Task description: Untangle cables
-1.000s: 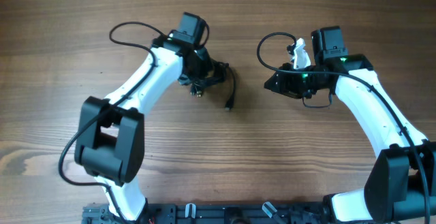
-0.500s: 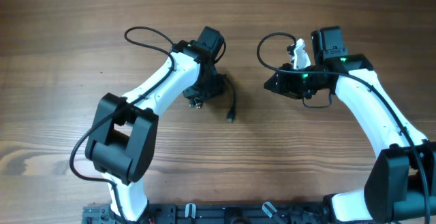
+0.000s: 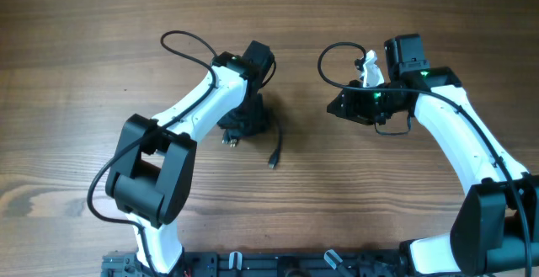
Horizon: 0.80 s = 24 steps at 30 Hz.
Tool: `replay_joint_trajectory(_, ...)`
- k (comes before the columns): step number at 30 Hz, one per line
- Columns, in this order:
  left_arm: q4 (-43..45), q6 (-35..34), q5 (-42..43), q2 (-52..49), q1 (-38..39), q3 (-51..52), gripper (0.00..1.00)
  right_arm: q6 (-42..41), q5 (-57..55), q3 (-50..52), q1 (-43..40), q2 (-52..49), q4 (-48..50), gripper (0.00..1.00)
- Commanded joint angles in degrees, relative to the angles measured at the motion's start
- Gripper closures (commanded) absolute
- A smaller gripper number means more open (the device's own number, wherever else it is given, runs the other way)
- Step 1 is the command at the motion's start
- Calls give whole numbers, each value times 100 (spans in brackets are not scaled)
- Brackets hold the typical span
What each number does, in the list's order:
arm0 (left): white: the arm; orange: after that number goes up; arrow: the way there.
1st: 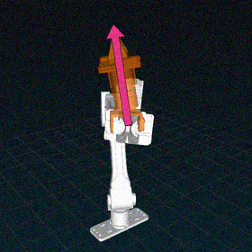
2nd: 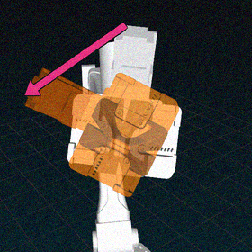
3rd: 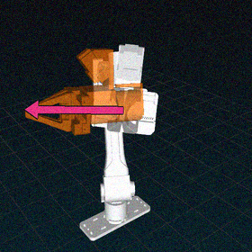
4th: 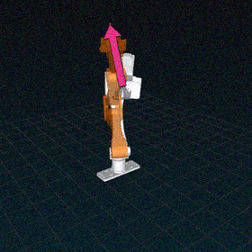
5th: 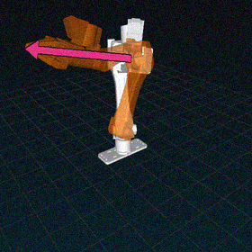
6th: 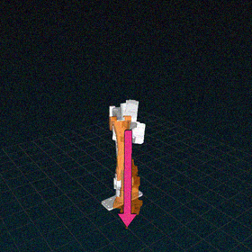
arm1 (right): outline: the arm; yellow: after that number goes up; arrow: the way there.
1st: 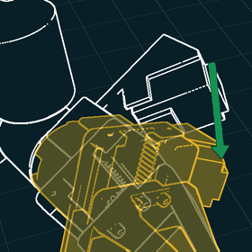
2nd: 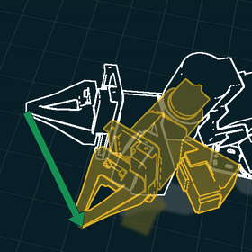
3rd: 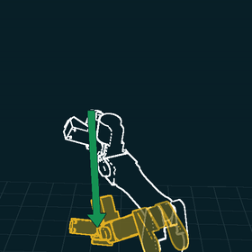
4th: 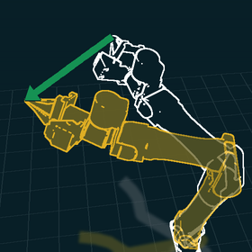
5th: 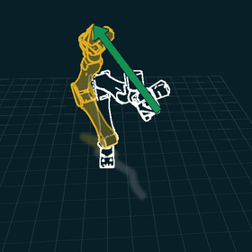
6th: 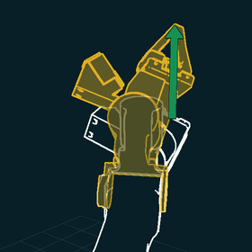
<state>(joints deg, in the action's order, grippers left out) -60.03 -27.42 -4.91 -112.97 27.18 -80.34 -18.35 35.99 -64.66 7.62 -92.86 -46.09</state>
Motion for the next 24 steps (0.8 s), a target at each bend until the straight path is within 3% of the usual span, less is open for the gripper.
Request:
replay_joint_trajectory(1, -407, 433, -111, -136, -225, -446, 89, -31, 94, -46, 31, -70, -2, 71)
replay_joint_trajectory(4, -715, 431, 151, -133, -389, -866, 66, -83, 92, -46, 31, -70, 11, 71)
replay_joint_trajectory(8, -975, 367, 798, -131, -660, -1174, 49, -116, 94, -46, 31, -70, 11, 71)
replay_joint_trajectory(11, -1121, -11, 852, -142, -789, -1095, 48, -111, 92, -46, 83, -70, 15, 71)
replay_joint_trajectory(14, -1095, -20, 850, -144, -835, -837, 31, -114, 66, -46, 199, -70, 48, 70)
replay_joint_trajectory(21, -284, -496, 855, -144, -835, 227, 36, -131, -404, -46, 612, -70, 278, 64)
replay_joint_trajectory(22, -42, -619, 855, -144, -835, 407, 40, -131, -501, -46, 678, -70, 337, 63)
replay_joint_trajectory(24, 332, -629, 855, -144, -835, 627, 62, -136, -697, -46, 763, -70, 435, 60)
